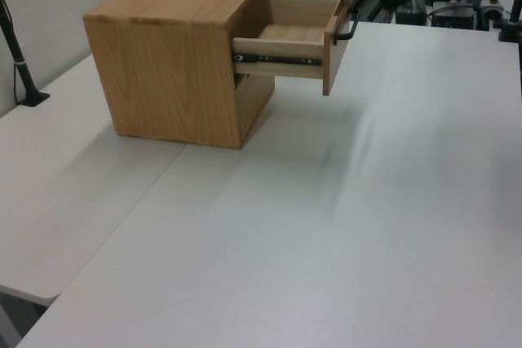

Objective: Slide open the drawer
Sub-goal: 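Release the handle and raise the gripper away from the drawer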

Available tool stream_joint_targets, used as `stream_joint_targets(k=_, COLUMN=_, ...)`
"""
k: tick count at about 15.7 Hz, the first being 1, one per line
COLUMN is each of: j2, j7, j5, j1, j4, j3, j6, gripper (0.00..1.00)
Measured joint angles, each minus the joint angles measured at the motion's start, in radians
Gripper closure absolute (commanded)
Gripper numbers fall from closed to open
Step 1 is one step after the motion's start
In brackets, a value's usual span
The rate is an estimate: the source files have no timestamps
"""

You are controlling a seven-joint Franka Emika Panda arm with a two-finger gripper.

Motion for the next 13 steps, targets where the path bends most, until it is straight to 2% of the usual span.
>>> stream_joint_targets(k=3, j2=-0.039, j7=-0.149, j5=-0.044, j1=-0.022, j4=0.044, j3=-0.004, j6=-0.189, gripper=0.0)
stream_joint_targets(k=5, j2=-0.058, j7=-0.29, j5=-0.127, j1=-0.03, j4=0.098, j3=-0.007, j6=-0.342, gripper=0.0)
stream_joint_targets(k=8, j2=-0.068, j7=-0.448, j5=-0.29, j1=-0.029, j4=0.19, j3=0.004, j6=-0.511, gripper=0.0)
stream_joint_targets(k=11, j2=-0.068, j7=-0.569, j5=-0.471, j1=-0.028, j4=0.211, j3=0.071, j6=-0.585, gripper=0.0)
stream_joint_targets(k=13, j2=-0.064, j7=-0.578, j5=-0.543, j1=-0.025, j4=0.211, j3=0.113, j6=-0.601, gripper=0.0)
